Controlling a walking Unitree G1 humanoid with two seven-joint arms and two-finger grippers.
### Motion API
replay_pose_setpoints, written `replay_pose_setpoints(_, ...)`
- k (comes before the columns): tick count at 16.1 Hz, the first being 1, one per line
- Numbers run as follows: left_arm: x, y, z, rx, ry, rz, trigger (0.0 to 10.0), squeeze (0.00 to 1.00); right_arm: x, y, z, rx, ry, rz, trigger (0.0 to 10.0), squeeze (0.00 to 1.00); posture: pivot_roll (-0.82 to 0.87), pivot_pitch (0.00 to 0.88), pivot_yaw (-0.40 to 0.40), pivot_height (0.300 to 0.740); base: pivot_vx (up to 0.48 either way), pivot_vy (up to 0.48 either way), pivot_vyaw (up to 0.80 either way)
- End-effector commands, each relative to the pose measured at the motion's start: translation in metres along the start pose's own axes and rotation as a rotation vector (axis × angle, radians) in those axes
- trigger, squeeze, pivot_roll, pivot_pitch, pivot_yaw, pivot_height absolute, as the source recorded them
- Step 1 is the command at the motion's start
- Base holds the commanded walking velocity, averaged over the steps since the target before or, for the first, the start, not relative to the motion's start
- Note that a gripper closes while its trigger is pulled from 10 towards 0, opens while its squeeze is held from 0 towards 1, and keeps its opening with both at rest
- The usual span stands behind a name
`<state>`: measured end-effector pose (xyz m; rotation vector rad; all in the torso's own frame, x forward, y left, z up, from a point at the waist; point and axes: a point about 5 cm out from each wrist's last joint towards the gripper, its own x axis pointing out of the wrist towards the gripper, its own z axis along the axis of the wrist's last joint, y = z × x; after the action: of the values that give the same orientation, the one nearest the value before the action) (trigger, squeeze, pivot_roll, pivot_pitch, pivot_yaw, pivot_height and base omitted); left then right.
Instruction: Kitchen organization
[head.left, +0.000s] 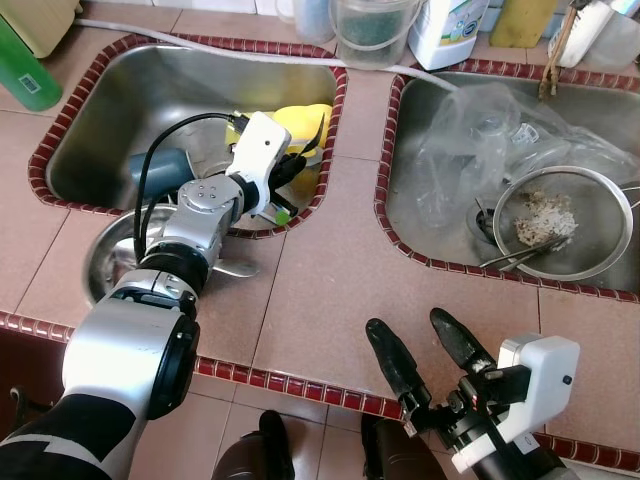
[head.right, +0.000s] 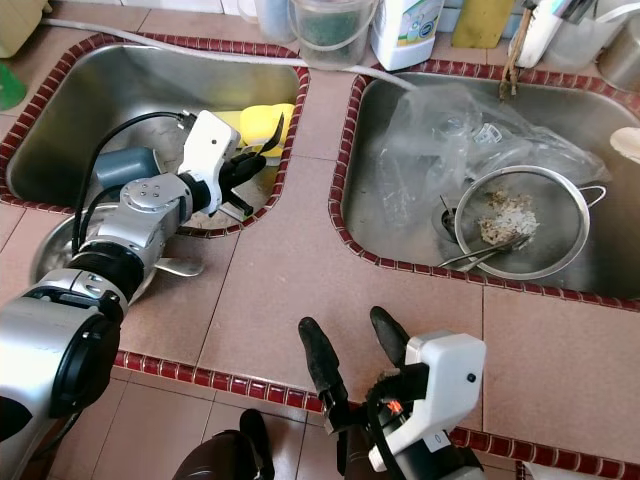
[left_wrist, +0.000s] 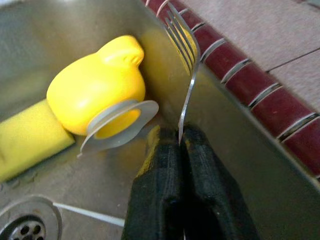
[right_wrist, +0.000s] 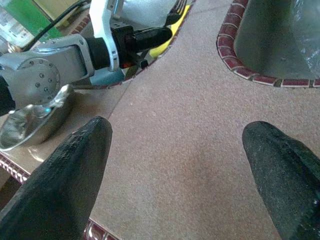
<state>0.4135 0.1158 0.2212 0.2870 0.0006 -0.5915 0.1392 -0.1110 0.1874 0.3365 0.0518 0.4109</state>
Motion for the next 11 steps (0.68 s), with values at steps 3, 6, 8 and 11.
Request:
replay_pose_setpoints(3,-0.0027,0.0061,-0.0025,-0.025,0.026,0.02,10.0,1.0,-0.0029,0.002,0.0026,0.006,0.001,0.003,10.0,0.0,-0.35,0.356,0.071,0.74,0.0,0.0,0.0)
replay_pose_setpoints(6,-0.003,0.007,-0.0011,-0.025,0.019,0.021,10.0,1.0,-0.0021,0.0024,0.0026,0.006,0.006,0.01,10.0,0.0,-0.35,0.345,0.07,0.74,0.0,0.0,0.0)
replay_pose_setpoints(8,-0.0028,0.0075,0.0015,-0.037,0.006,0.014,10.0,1.0,-0.0013,0.0021,0.0034,0.001,0.006,0.014,10.0,0.0,-0.34,0.341,0.07,0.74,0.0,0.0,0.0)
replay_pose_setpoints(11,-0.0021,0.0075,0.0051,-0.044,-0.01,0.006,10.0,1.0,0.0006,0.0012,0.0035,-0.004,0.004,0.017,10.0,0.0,-0.34,0.335,0.072,0.74,0.0,0.0,0.0)
